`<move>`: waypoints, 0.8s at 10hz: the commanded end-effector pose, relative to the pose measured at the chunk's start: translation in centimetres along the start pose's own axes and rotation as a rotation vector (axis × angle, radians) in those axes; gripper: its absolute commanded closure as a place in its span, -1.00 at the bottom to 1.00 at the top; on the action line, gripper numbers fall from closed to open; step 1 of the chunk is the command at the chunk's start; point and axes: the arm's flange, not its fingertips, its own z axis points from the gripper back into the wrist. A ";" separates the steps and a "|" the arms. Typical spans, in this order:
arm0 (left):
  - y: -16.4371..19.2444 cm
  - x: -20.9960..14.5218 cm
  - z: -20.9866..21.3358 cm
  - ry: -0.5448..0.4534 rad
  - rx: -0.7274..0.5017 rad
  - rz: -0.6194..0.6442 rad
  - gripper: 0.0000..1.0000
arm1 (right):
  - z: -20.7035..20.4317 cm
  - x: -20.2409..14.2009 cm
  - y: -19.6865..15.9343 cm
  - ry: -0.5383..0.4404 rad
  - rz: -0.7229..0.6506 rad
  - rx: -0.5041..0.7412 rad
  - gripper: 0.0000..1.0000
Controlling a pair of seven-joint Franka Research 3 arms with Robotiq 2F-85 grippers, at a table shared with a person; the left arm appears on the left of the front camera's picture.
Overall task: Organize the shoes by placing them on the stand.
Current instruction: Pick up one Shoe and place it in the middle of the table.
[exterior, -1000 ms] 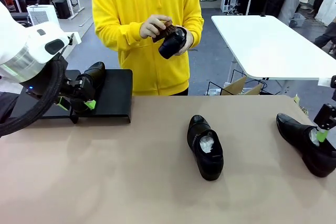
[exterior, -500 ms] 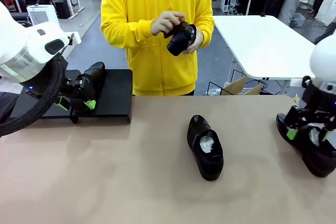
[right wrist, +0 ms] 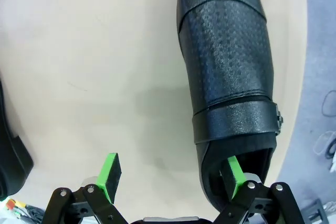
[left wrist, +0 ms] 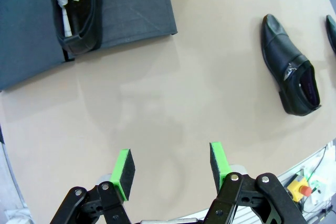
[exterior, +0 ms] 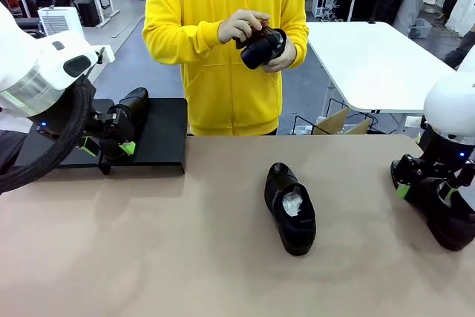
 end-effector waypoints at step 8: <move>0.2 0.0 0.1 0.003 -0.020 -0.001 -0.50 | -3.4 0.8 -0.7 -0.021 0.004 -0.096 -0.84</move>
